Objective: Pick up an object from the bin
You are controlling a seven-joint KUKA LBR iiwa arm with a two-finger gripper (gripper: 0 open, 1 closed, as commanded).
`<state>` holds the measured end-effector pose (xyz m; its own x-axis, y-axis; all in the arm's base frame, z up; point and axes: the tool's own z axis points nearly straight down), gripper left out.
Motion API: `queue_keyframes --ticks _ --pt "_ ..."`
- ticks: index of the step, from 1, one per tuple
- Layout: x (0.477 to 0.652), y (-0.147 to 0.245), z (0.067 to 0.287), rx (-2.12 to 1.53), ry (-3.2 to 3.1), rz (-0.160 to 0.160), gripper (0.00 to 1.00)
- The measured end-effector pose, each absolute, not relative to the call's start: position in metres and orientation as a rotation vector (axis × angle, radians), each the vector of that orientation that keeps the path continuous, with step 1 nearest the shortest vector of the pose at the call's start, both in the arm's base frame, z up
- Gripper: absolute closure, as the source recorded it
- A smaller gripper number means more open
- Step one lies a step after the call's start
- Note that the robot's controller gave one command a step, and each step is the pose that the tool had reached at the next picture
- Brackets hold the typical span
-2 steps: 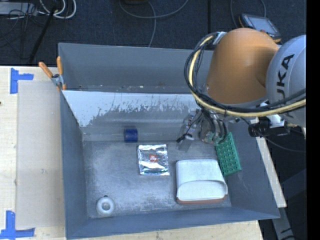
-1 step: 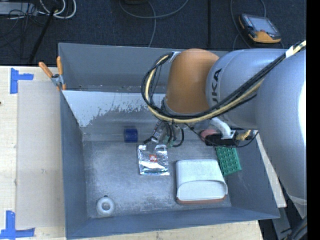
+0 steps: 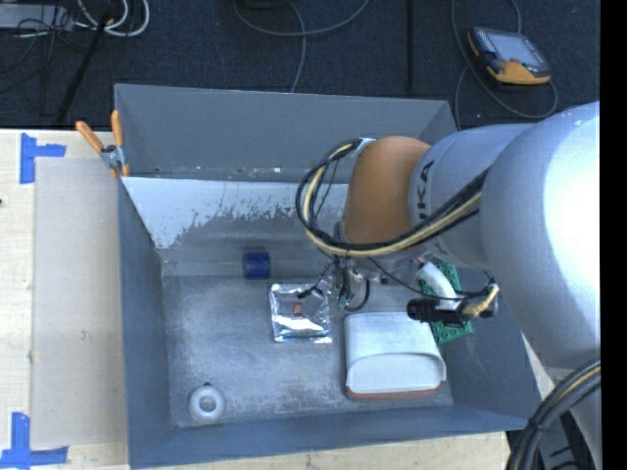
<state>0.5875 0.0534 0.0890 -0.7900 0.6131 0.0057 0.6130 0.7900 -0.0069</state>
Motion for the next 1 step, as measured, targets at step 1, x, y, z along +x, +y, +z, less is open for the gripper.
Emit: queue_keyframes --ticks 1 --pt "0.5699 0.0735 0.1780 -1.055 -2.965 -0.006 1.00"
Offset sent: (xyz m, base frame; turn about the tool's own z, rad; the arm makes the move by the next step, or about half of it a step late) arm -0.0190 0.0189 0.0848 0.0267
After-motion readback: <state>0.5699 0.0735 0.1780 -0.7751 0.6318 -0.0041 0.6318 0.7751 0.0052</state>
